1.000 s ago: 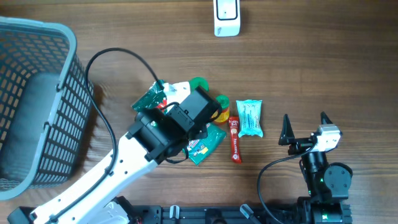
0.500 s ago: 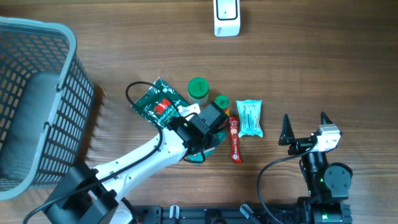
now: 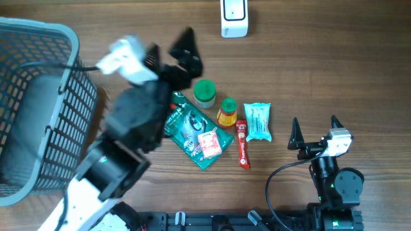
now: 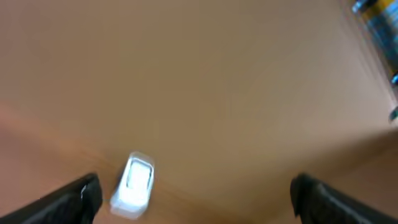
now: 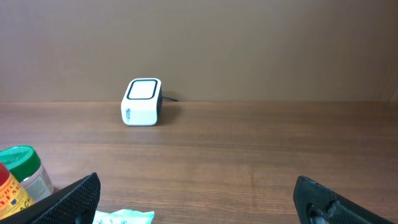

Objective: Scan the item barcode

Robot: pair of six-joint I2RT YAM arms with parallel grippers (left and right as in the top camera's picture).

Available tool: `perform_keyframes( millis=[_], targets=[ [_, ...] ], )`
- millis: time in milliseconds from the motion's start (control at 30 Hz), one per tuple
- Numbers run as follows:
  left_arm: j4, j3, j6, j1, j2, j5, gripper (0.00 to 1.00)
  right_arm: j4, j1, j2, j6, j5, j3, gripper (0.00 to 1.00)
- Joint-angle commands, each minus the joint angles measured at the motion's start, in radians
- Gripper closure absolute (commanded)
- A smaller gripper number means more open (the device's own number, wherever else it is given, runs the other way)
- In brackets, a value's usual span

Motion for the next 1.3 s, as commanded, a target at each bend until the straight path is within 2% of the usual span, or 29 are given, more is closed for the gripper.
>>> perform_keyframes(
  millis=[0,100,233,500,867,933,1000,1100,1267],
  targets=[
    [0.094,0.004,0.330,0.072,-0.057,-0.034,0.00,0.003,0.000,-0.005,-0.010,-0.008,-0.001,0.00],
    [0.145,0.004,0.450,0.128,-0.083,-0.086,0.00,0.003,0.000,-0.005,-0.010,-0.008,-0.001,0.00],
    [0.106,0.004,0.667,0.150,-0.085,-0.222,0.00,0.003,0.000,-0.005,-0.009,-0.008,-0.001,0.00],
    [0.100,0.004,0.774,0.150,-0.110,-0.256,0.00,0.003,0.000,-0.005,-0.010,-0.008,-0.001,0.00],
    [0.046,0.004,0.754,0.153,-0.420,-0.174,0.00,0.003,0.000,-0.005,-0.009,-0.008,-0.001,0.00],
    [0.042,0.004,0.730,0.196,-0.453,-0.174,0.00,0.003,0.000,-0.005,-0.010,-0.008,-0.001,0.00],
    [0.016,0.004,0.638,0.259,-0.476,-0.155,0.00,0.003,0.000,-0.005,-0.009,-0.008,-0.001,0.00],
    [-0.033,0.004,0.532,0.405,-0.505,-0.022,0.00,0.003,0.000,-0.005,-0.010,-0.008,-0.001,0.00],
    [-0.038,0.004,0.521,0.451,-0.501,-0.019,0.00,0.003,0.000,-0.005,-0.008,-0.009,-0.001,0.00]
  ],
)
